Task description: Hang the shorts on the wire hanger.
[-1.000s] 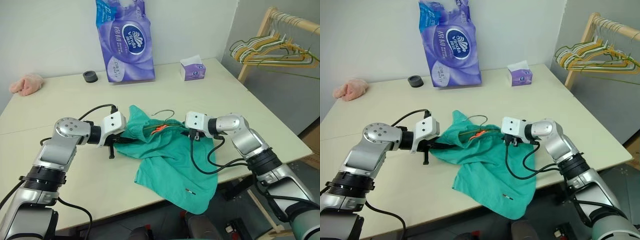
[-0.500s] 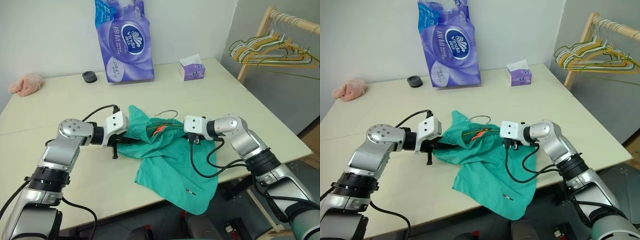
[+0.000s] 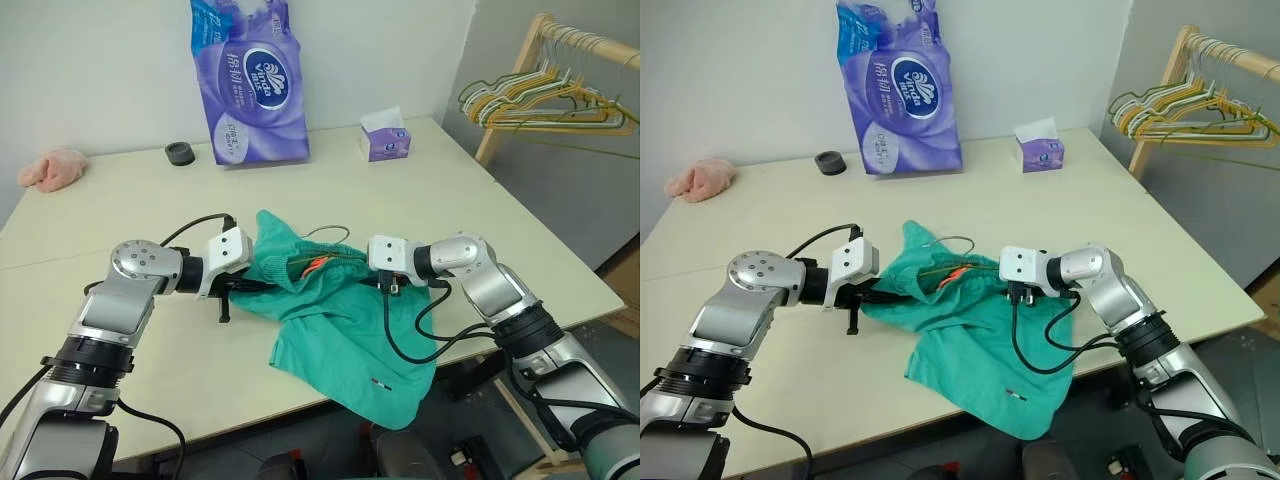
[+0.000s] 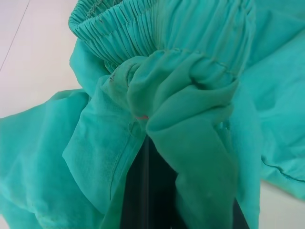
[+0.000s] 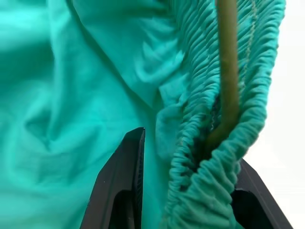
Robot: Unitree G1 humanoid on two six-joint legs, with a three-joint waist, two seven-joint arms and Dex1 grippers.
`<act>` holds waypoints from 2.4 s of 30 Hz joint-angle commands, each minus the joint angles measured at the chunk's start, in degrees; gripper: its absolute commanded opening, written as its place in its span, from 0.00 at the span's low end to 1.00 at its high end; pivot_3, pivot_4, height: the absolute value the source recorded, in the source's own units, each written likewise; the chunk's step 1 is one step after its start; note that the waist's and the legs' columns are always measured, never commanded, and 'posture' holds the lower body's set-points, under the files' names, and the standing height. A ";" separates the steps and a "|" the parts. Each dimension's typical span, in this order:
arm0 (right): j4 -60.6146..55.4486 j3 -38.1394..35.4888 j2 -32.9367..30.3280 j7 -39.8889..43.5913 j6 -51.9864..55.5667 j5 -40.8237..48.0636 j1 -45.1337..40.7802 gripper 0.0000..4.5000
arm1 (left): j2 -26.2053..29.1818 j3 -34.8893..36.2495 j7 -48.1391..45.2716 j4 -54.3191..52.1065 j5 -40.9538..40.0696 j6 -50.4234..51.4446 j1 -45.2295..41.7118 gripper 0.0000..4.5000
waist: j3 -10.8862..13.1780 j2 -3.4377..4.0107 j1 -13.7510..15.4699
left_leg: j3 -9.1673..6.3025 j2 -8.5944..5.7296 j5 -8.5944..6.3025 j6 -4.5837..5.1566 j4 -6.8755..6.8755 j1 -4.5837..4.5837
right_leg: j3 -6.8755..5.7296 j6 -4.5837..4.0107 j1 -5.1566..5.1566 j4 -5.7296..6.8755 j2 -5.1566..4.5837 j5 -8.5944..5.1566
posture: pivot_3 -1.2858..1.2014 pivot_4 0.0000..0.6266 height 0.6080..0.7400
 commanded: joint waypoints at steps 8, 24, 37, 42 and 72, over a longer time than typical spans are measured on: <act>-4.91 -2.14 -3.78 1.42 3.61 1.44 -0.69 0.92 | 1.00 1.48 0.82 -1.85 -0.58 -0.44 -1.04 0.00 | -0.03 0.00 -0.06 | 0.01 0.00 0.00 0.00 0.00 0.00 | 0.00 0.00 0.00 0.00 0.01 0.00 | 0.43 0.06 1.00; 5.80 -1.19 1.30 -3.74 3.53 -0.65 -2.63 0.78 | 1.22 1.37 0.65 -1.57 -0.41 -1.05 -0.58 0.00 | -0.08 -0.02 -0.25 | 0.01 0.00 0.00 0.00 0.00 0.01 | 0.01 0.00 0.00 0.01 0.01 0.00 | 0.43 0.06 1.00; 3.59 -2.49 1.05 -2.60 4.49 0.39 -2.18 0.00 | 1.12 2.01 1.09 -0.22 -0.60 -1.94 -0.28 0.00 | -0.08 -0.01 -0.13 | 0.01 0.00 0.00 -0.01 0.00 0.00 | 0.01 0.00 0.00 0.01 0.00 0.00 | 0.44 0.06 1.00; 1.47 -2.74 1.18 -2.53 5.56 0.91 -1.88 0.00 | -0.52 3.28 2.50 2.16 -2.11 -1.07 -1.12 0.06 | -0.09 -0.01 -0.11 | 0.01 0.00 -0.01 -0.01 0.00 0.00 | 0.00 0.00 0.00 0.01 0.00 0.00 | 0.43 0.06 1.00; -7.63 -2.72 -3.64 0.46 9.92 3.37 0.20 0.00 | -0.73 5.37 -0.20 20.53 -1.93 -0.93 -8.52 0.52 | -0.14 -0.04 -0.16 | -0.02 0.00 -0.01 -0.03 0.02 0.00 | -0.03 0.00 -0.01 0.01 -0.01 0.00 | 0.43 0.06 1.00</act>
